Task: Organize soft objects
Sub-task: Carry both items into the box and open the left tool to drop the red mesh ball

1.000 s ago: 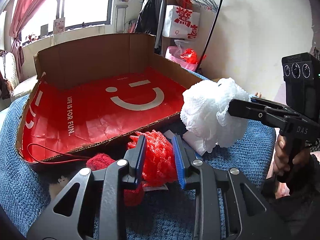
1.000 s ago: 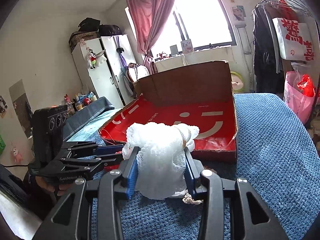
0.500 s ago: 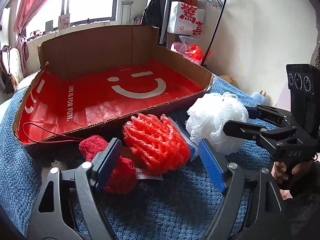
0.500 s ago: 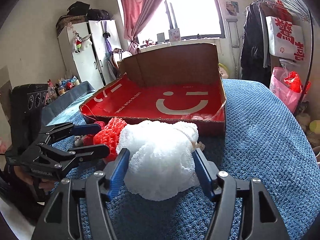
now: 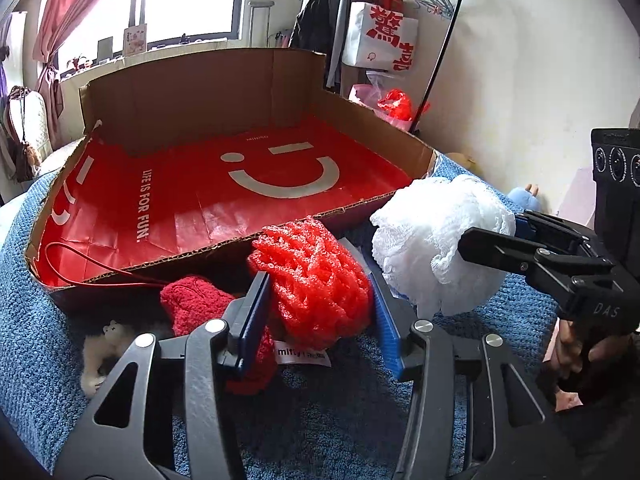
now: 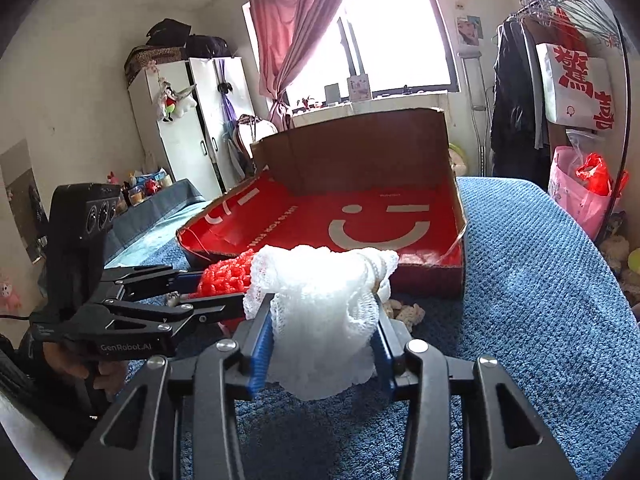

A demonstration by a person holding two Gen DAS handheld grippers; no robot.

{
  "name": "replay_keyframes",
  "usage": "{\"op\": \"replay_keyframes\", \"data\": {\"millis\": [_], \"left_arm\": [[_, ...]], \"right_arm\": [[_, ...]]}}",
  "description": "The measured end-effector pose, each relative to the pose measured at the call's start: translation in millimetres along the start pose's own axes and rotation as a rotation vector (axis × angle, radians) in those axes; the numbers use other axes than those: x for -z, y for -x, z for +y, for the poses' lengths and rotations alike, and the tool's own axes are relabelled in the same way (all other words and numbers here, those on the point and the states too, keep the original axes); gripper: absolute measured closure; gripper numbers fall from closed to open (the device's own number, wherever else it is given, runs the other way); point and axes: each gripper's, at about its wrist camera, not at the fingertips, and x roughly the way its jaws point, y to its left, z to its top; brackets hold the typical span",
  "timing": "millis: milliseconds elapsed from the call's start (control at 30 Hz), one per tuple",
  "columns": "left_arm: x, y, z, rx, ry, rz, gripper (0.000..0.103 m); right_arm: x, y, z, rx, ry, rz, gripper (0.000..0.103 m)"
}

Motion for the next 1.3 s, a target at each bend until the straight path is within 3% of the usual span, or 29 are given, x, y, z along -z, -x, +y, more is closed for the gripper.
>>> {"op": "replay_keyframes", "data": {"millis": [167,367,500,633,900,1067,1300], "left_arm": [[-12,19,4,0.032,0.009,-0.045,0.058],[-71,37,32,0.025,-0.018,-0.121,0.058],[-119,11,59,0.019,-0.074,-0.065,0.058],[-150,-29,91,0.029,-0.091,0.016,0.058],[-177,-115,123,0.003,-0.093,0.173,0.058],[-179,-154,123,-0.023,-0.118,0.247,0.058],[-175,-180,121,-0.047,-0.122,0.295,0.058]], "right_arm": [[-17,6,2,-0.024,-0.016,-0.041,0.059],[-95,-22,6,-0.020,0.018,-0.072,0.059],[-150,-81,-3,-0.002,0.005,0.005,0.059],[-183,-153,-24,0.048,-0.059,0.127,0.059],[-196,-246,-61,0.153,-0.106,0.316,0.059],[-190,-270,-67,0.214,-0.091,0.392,0.059],[-186,-283,-75,0.226,-0.089,0.436,0.058]]}}
